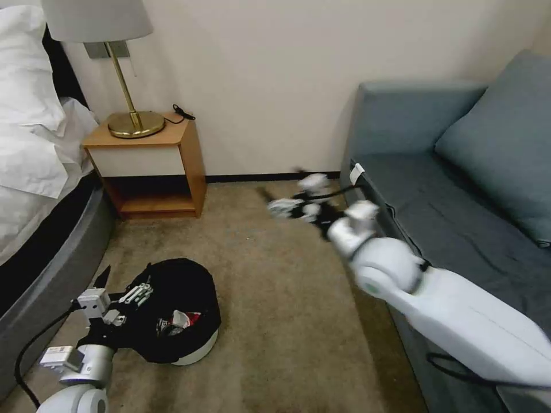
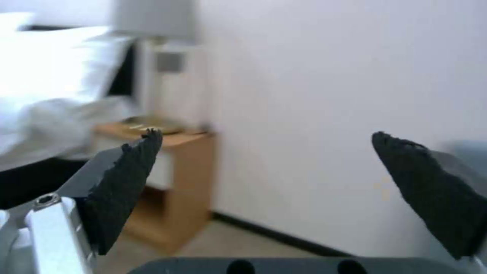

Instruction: Pick up the trash bin, then pick up the garbage on the floor and place it into the trash bin.

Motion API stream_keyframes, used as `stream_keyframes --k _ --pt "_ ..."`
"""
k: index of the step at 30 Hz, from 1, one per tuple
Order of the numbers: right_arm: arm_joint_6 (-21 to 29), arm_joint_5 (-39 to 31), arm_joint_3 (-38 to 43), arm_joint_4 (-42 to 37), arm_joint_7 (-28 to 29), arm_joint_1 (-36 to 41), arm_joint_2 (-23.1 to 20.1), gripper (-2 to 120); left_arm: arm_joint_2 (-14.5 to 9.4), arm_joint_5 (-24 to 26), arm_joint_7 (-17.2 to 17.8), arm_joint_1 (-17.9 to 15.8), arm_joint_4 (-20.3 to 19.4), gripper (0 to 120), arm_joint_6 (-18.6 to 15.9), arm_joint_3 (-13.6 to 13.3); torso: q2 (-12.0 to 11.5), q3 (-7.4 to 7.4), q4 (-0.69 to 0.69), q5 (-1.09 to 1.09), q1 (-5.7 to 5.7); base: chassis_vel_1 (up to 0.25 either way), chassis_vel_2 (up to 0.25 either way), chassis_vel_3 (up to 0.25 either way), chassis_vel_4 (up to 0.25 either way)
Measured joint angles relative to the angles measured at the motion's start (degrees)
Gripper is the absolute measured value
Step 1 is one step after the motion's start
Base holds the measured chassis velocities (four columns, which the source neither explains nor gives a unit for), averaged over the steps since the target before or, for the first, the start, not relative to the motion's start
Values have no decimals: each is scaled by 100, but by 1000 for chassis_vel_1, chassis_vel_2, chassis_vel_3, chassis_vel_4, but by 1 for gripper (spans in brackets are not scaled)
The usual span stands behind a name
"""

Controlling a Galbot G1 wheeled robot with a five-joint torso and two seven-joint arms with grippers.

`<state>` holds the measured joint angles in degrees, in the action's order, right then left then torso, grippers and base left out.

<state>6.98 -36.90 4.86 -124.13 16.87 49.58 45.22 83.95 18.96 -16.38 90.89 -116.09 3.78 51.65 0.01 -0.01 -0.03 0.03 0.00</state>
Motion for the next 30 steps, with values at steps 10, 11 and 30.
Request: stream_keyframes --k 10,11,30 --pt "-71 2475 2163 -1092 155 3024 1768 100 -67 -69 148 46 -102 100 -91 -159 0 0 1 -3 0 0 0 0 0" --pt "-106 2742 2159 -1158 190 3228 2149 100 -73 -78 182 47 -118 100 -100 -178 0 0 1 0 0 0 0 0 0" --pt "-352 3810 1792 -832 173 3992 3506 100 -51 -394 1697 156 -600 100 -921 -563 -1 0 4 -3 0 0 0 0 0"
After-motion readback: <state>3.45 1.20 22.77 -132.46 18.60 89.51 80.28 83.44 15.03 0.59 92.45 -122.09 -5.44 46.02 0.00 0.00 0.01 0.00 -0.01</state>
